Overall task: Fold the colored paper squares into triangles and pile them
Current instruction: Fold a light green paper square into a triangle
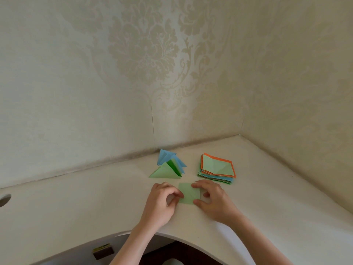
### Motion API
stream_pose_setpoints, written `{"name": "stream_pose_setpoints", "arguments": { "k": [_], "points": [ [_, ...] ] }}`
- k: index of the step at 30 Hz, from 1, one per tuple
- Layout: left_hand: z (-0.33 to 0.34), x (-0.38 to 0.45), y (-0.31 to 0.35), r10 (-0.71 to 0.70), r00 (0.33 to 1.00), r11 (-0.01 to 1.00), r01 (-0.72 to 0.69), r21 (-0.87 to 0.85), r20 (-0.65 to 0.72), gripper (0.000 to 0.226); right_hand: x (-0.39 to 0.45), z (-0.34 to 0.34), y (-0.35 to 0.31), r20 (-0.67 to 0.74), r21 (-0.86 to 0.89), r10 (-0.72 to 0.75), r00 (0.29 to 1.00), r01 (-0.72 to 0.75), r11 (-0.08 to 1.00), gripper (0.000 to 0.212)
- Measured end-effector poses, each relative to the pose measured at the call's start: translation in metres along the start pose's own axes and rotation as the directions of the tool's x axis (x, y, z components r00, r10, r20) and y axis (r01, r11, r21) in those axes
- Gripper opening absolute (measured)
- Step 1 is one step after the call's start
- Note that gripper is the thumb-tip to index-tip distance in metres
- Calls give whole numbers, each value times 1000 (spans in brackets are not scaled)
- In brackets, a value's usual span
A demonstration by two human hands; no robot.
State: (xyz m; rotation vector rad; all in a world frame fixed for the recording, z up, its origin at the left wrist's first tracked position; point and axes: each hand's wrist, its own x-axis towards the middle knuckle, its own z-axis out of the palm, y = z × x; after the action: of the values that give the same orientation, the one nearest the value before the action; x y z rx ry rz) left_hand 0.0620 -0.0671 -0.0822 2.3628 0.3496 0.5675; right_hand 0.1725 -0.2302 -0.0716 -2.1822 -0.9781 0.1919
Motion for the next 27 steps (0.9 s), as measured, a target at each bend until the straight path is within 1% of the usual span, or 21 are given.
{"name": "stream_pose_setpoints", "arguments": {
  "k": [2, 3, 6, 8, 11, 12, 13, 14, 16, 18, 19, 21, 22, 25, 27],
  "points": [
    [-1, 2, 3, 28, 999, 999, -30, 39, 39, 25, 1, -4, -3, 28, -4, 29, 999, -29, 1000, 42],
    [-2, 2, 5, 51, 997, 996, -55, 77, 50, 26, 1, -5, -4, 21, 2, 44, 999, -44, 999, 38],
    [-3, 3, 6, 167, 986, 959, -168, 229, 22, 23, -1, -7, -9, -57, 33, 77, 995, -76, 997, 30],
    [-2, -1, 10, 209, 978, 932, -202, 301, 7, 18, -5, -6, -12, -92, 20, 79, 993, -77, 997, 31],
    [4, -9, 24, 205, 978, 899, -199, 390, 28, 52, -11, -5, -14, -121, 24, 91, 988, -89, 996, 26],
    [7, -11, 27, 198, 980, 885, -193, 424, 33, 57, -12, -5, -16, -119, 49, 94, 988, -89, 995, 22],
    [9, -13, 28, 193, 981, 878, -183, 443, 22, 57, -13, -5, -18, -112, 82, 96, 989, -87, 993, 19],
    [11, -15, 29, 196, 981, 874, -174, 454, -1, 52, -14, -6, -20, -105, 112, 96, 990, -84, 990, 17],
    [12, -16, 30, 187, 981, 880, -148, 451, -42, 31, -13, -5, -24, -113, 133, 84, 990, -69, 989, 16],
    [13, -17, 29, 181, 981, 897, -134, 422, -74, 11, -12, -3, -24, -136, 76, 66, 989, -56, 996, 16],
    [13, -17, 27, 180, 980, 908, -132, 399, -86, 5, -11, -2, -22, -145, 9, 54, 988, -53, 999, 16],
    [9, -18, 21, 168, 980, 925, -119, 361, -108, 3, -10, -1, -16, -136, -123, 44, 990, -61, 991, 18],
    [7, -18, 18, 149, 982, 932, -99, 349, -119, 4, -10, -1, -14, -117, -156, 52, 992, -70, 985, 20],
    [-3, -19, 7, 42, 988, 955, 4, 297, -146, 7, -9, 2, -13, -99, -175, 44, 994, -60, 983, 23],
    [-8, -18, 6, -18, 988, 962, 58, 266, -151, 5, -7, 5, -14, -103, -192, 25, 994, -44, 980, 25]
  ]
}}
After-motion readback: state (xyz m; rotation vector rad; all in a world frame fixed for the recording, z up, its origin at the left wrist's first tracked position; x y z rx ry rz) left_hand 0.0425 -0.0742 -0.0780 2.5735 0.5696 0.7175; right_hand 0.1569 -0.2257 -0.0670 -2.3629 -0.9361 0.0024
